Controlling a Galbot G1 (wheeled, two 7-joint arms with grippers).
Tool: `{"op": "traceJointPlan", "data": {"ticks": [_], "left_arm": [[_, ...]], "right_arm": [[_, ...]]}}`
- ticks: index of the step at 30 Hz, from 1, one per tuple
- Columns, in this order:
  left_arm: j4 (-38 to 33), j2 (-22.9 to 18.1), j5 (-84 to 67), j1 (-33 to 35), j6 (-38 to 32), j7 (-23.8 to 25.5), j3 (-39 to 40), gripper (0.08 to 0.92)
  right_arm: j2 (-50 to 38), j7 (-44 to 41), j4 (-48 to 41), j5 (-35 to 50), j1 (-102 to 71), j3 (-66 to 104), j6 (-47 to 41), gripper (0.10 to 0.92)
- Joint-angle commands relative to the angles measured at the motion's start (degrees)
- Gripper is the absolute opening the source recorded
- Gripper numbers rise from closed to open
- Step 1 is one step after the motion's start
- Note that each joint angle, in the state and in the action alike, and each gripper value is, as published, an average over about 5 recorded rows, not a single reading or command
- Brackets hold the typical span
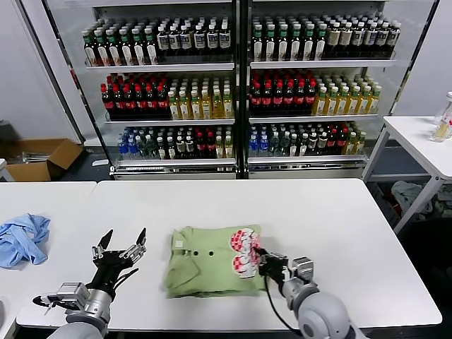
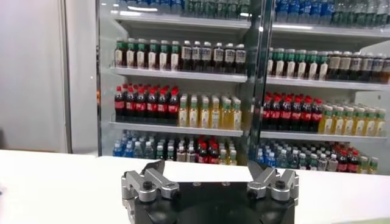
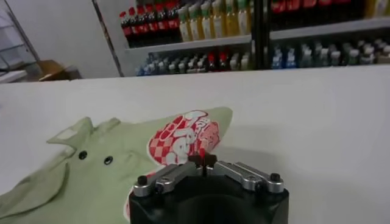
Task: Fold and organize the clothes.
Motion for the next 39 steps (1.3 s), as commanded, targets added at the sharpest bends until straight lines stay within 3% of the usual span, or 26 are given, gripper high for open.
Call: {"op": "traceJointPlan", "data": {"ticks": [1,7,11,22,34,39], "left_arm": [[1.2,-0.2,2.9,-0.5,-2.6,1.4,1.0,0.822],[1.4,0.2,5.5,-1.3,-5.4,3.1,1.3,0.823],[3.0,0.6,8.2,-2.0,-7.3,3.7,1.3,0.823],[3.7,1.0,9.1,-3.5,-7.8,5.2,1.7,0.823],[7.3,-0.3,9.5,-9.8,-6.6,9.2,1.7,0.823],[10.6,-0.3,9.0,-14.2,-6.4,9.6,2.5,0.823]], "right_arm": [[-5.7,-5.7,-0.8,-7.2,-1.2,11.4,0.5,0.108],[-2.1,-5.5,-4.8,-12.1,-0.7,10.6,1.3,0.108],[-2.1,-3.2,-2.2,-12.5,-2.8,11.5,1.7,0.133],[-3.0,-2.1,1.3,-13.3,-1.1,17.8,7.7,0.441],[-4.3,-5.7,-7.8,-22.3,1.2,18.9,19.7,0.777],[-4.4,-6.7,-10.2,-22.1,2.6,18.8,21.2,0.820]]}}
